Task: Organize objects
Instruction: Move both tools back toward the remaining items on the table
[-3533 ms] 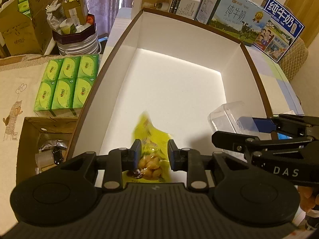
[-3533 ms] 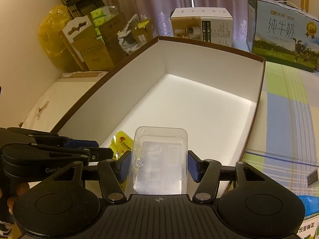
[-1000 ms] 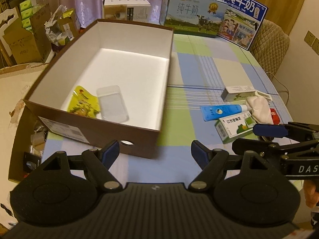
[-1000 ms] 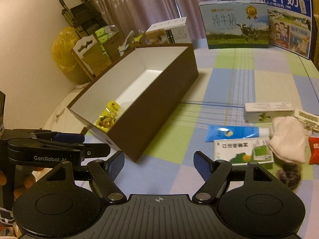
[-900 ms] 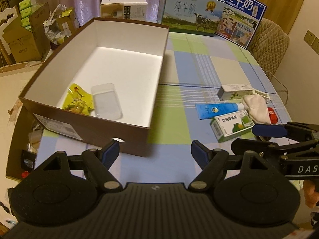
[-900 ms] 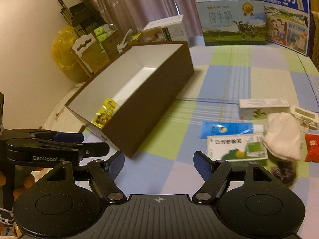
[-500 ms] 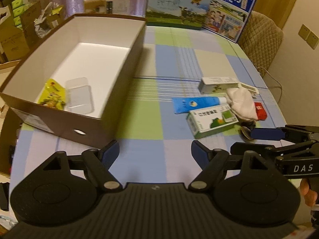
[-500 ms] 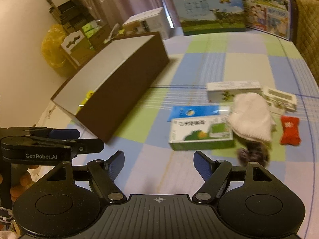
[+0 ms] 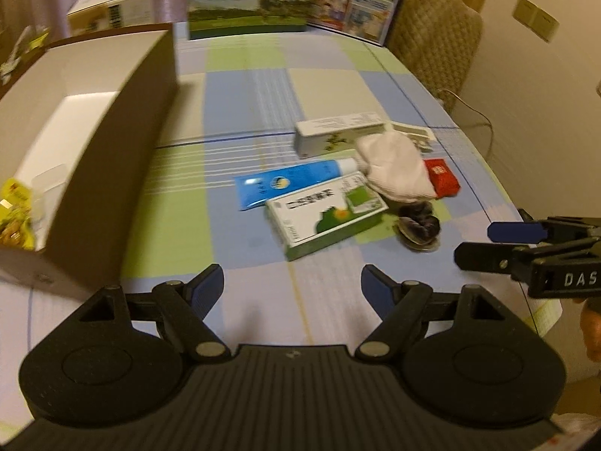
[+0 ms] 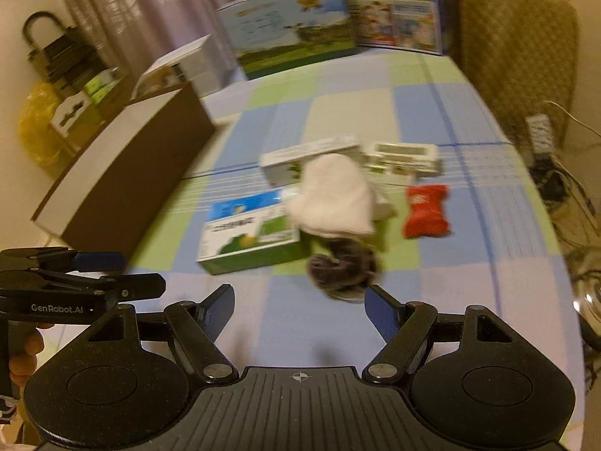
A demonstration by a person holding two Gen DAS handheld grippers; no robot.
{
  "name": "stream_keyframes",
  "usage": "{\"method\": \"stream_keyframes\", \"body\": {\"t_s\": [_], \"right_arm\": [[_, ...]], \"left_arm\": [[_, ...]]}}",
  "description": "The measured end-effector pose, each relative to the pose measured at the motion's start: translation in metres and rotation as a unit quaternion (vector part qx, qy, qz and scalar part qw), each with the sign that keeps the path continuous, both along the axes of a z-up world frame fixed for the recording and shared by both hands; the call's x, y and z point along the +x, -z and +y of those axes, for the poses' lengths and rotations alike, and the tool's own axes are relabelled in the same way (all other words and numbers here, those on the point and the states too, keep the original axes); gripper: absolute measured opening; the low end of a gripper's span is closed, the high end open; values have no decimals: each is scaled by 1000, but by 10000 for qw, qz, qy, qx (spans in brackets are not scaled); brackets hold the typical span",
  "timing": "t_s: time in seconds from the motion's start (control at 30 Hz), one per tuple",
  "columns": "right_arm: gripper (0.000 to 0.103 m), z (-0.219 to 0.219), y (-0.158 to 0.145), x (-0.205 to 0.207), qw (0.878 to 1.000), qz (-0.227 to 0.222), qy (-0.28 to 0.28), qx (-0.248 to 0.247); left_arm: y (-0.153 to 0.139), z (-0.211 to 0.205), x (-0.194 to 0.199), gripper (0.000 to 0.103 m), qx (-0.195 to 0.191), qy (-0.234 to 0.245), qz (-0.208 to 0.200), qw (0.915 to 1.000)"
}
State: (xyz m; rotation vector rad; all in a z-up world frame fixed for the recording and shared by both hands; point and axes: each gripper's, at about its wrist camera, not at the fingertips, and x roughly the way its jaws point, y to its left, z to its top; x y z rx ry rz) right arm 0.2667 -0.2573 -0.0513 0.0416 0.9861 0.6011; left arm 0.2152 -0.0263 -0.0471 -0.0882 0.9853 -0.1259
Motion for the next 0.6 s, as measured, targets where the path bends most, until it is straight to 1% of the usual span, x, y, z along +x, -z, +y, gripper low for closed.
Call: {"method": "stream_keyframes", "body": {"t_s": [0.2, 0.33, 0.43, 0.53, 0.6], "right_arm": [[74, -26, 11, 3, 9988, 1, 453, -157], [74, -45, 19, 5, 9969, 105, 755, -204], [74, -56, 23, 5, 9951, 172, 939, -236], [74, -66, 26, 5, 9933, 224, 1101, -278], [74, -73, 28, 4, 9920, 269, 1204, -277]], "left_arm": [[16, -19, 14, 79, 1, 433, -76, 9990], [28, -28, 24, 79, 121, 715, -173, 9972], [34, -34, 33, 80, 247, 984, -372, 9941], [40, -38, 46, 80, 357, 1134, -612, 9910], [44, -40, 58, 80, 390, 1280, -624, 9890]]}}
